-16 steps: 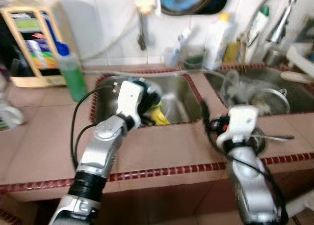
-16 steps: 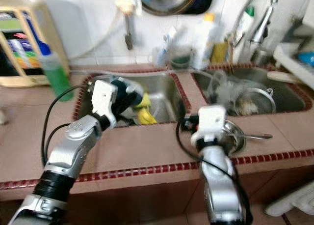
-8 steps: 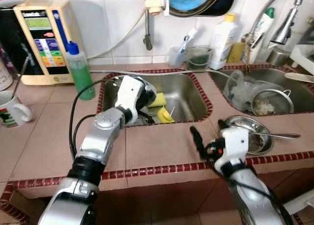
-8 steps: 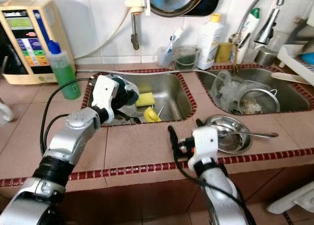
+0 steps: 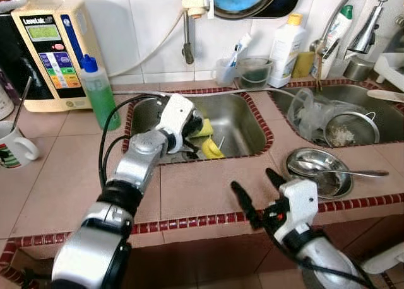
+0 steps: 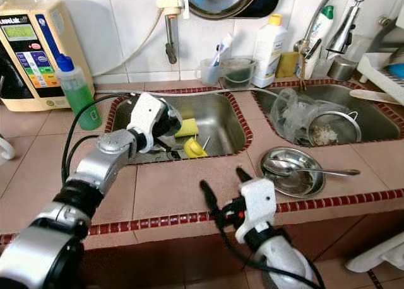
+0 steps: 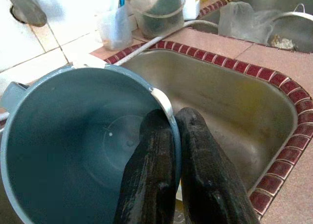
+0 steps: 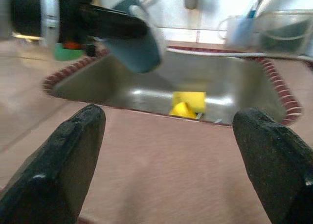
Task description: Kitchen organization
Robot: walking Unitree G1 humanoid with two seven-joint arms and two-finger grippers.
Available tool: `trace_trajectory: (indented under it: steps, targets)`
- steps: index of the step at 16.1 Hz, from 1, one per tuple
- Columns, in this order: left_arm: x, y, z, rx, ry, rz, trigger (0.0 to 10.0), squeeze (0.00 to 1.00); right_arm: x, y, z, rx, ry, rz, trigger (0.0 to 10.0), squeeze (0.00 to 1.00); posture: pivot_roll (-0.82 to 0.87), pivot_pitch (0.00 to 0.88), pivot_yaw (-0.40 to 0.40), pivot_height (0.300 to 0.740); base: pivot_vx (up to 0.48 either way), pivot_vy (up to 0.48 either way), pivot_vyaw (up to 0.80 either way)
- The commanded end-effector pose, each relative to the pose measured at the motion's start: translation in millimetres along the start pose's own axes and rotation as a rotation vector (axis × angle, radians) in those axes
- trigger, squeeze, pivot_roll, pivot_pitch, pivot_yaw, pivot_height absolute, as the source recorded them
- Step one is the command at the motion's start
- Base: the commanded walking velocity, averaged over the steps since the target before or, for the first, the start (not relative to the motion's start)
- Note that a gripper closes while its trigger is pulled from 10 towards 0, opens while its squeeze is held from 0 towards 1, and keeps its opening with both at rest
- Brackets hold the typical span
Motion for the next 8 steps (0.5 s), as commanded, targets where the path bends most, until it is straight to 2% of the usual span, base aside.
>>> trace_trajectory:
  steps: [1, 4, 7, 8]
  targets:
    - [7.8, 10, 1.5, -0.014, -0.008, 0.052, 10.0, 0.00, 5.8, 6, -2.8, -0.008, 0.022, 0.008, 10.0, 0.00, -0.25, 0.025, 0.069, 0.740, 0.000, 0.000, 0.00]
    - [25.2, 9, 0.9, 0.035, -0.014, 0.139, 10.0, 0.00, 13.3, 9, -15.2, 0.002, 0.014, 0.046, 10.0, 0.00, -0.26, 0.090, 0.083, 0.740, 0.000, 0.000, 0.00]
    - [28.1, 8, 1.5, 0.056, -0.023, 0.162, 10.0, 0.00, 14.7, 11, -18.8, 0.004, 0.001, 0.054, 10.0, 0.00, -0.27, 0.118, 0.091, 0.740, 0.000, 0.000, 0.00]
    - [25.0, 4, 2.8, 0.088, -0.048, 0.194, 10.0, 0.00, 17.3, 13, -21.9, 0.001, -0.010, 0.071, 10.0, 0.00, -0.27, 0.136, 0.099, 0.740, 0.000, 0.000, 0.00]
Point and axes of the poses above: a point about 5 cm out from each wrist's last joint towards the gripper, its own z axis pointing out of the wrist towards the gripper, its own y axis along the axis of the wrist's last joint, x = y × z, the point moved 3 cm from there along z, pointing out of the wrist towards the gripper, and after that the axes turned 12 degrees about z, right-handed, at the moved point
